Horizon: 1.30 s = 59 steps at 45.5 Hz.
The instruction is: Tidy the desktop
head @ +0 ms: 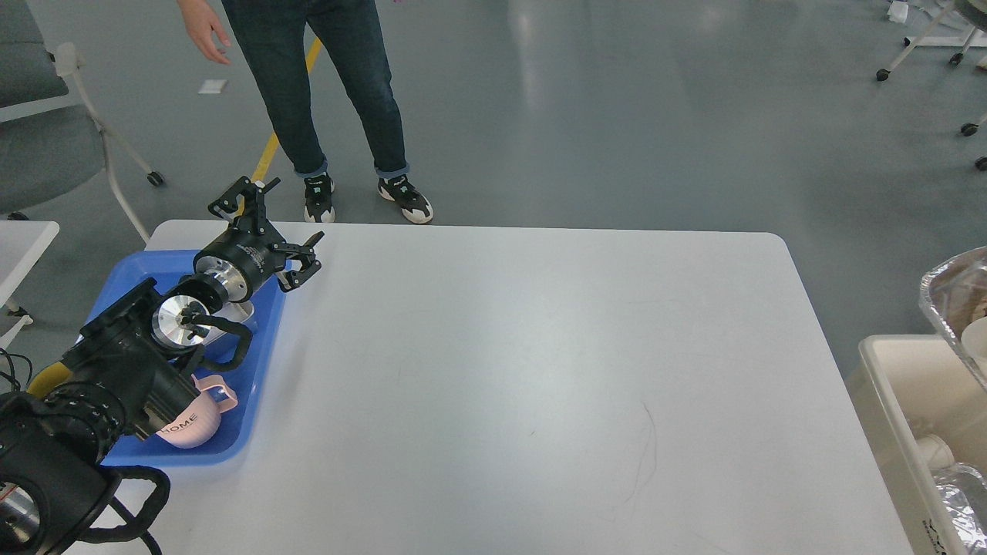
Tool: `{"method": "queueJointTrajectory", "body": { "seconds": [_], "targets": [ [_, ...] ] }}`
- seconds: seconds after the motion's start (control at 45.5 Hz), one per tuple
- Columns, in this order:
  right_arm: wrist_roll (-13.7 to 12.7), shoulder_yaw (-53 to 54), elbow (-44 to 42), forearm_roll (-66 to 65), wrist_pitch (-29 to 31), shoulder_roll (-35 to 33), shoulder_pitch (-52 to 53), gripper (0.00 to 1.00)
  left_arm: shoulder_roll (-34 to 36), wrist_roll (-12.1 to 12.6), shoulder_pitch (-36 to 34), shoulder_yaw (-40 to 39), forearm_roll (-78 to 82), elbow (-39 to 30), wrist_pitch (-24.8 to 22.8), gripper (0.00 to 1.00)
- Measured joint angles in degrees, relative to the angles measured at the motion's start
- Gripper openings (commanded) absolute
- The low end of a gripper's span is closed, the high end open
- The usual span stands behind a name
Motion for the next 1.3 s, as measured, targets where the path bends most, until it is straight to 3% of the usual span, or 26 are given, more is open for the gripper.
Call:
{"method": "queueJointTrajectory", "body": {
  "seconds": [0.967,1.296],
  "targets": [
    [-0.42,3.25,0.39,0.49,-1.57,0.02,-0.29,0.0,0.17,0.0,-0.33,0.09,0.24,0.0,0.41,0.97],
    [0.29,-2.8,5.33,3.93,-1.93,-1.2,1.94,0.0,0.13,0.0,-0.34,0.09,0.24,0.0,0.61,0.97]
  ]
}}
